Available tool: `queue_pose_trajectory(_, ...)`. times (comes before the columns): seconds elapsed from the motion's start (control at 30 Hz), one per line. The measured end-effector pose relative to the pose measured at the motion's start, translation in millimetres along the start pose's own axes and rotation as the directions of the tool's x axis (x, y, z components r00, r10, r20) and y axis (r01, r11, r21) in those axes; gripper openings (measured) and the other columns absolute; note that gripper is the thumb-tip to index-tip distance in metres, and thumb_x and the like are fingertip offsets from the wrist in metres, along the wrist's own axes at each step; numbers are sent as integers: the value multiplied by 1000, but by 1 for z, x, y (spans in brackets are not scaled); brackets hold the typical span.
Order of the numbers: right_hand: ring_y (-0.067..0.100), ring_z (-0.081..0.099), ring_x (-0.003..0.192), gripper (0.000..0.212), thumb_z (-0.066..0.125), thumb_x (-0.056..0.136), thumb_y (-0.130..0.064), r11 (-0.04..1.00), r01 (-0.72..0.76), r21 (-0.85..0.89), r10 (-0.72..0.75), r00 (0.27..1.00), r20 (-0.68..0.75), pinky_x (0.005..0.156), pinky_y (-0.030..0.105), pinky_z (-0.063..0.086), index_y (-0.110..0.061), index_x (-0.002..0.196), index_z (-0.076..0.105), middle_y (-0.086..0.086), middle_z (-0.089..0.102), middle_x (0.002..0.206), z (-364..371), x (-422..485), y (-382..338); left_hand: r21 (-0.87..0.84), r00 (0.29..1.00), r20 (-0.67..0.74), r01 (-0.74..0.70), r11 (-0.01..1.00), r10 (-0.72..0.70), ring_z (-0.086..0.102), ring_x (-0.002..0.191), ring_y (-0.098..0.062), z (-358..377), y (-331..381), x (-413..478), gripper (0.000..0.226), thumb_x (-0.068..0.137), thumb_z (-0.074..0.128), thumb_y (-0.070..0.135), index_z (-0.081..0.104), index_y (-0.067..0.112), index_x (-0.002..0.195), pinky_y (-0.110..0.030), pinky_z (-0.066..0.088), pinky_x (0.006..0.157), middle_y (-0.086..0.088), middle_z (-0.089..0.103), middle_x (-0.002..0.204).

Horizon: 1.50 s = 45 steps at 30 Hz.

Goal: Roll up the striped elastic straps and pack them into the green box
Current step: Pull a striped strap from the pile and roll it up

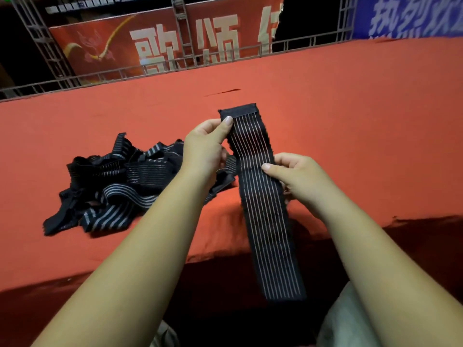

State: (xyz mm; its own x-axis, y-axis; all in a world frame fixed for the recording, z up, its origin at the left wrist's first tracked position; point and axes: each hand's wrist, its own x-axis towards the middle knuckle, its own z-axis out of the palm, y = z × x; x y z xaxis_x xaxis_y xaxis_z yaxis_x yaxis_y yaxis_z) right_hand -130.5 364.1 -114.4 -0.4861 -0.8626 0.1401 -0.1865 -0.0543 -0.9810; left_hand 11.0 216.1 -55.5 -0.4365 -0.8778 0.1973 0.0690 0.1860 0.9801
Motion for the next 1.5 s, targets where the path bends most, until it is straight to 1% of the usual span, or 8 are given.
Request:
queue_pose_trajectory(0.2,19,54,47,20,61,107,-23,981,-117,-158,110,993,-53,45,32,51,-15,94,73,-14,59,53,-29,48,54,-167,987,46,162,973,-156,80,75,-21,42,-58,38,29,104,73,23,69,4,125,-26,62,60,-14,79,101)
queue_pose_trajectory(0.43,19,55,44,21,61,106,-30,931,-150,-332,113,985,-128,39,26,39,-17,98,74,5,67,64,-46,96,84,-123,991,58,128,984,-121,81,99,-28,78,-111,87,12,106,70,23,74,12,104,-26,63,74,-16,82,108)
queue_pose_trajectory(0.63,19,68,98,18,73,100,-29,824,-156,-545,56,979,-197,82,30,45,-17,113,76,-1,75,101,-45,118,100,2,993,-48,108,994,-108,81,88,-25,102,-149,126,15,103,73,25,74,17,90,-39,66,78,-12,83,97)
queue_pose_trajectory(0.77,20,70,108,30,78,95,-30,784,-183,-593,46,970,-238,97,32,52,-22,123,73,-3,76,110,-40,124,108,170,989,-102,123,978,-106,77,73,-13,107,-167,136,20,101,73,35,74,22,86,-34,60,66,-6,83,89)
queue_pose_trajectory(1.1,19,71,102,31,74,91,-34,783,-233,-577,93,961,-261,96,42,56,-29,121,69,-8,76,103,-36,120,107,242,994,-94,85,967,-63,75,71,-12,106,-166,126,19,105,64,35,79,26,96,-42,66,81,3,79,80)
queue_pose_trajectory(1.33,14,62,125,62,75,93,-50,927,-141,-347,-15,912,-410,105,27,44,-21,145,61,-4,66,134,-41,120,94,161,993,108,25,987,-42,65,62,3,94,-132,94,14,104,70,30,82,23,101,-19,50,60,16,75,75)
queue_pose_trajectory(1.4,10,69,117,49,74,91,-52,986,-74,-152,7,915,-403,107,39,53,-29,134,69,-12,73,124,-41,119,90,200,982,184,-3,980,-34,60,53,5,90,-123,83,15,105,69,30,82,23,100,-16,46,51,18,72,66)
queue_pose_trajectory(1.5,7,69,84,20,70,98,-39,989,5,-145,-65,909,-411,87,42,58,-20,102,76,-9,77,91,-38,116,83,376,981,192,-109,920,37,70,71,-5,76,-115,83,24,106,64,39,81,27,93,-30,56,69,14,78,80)
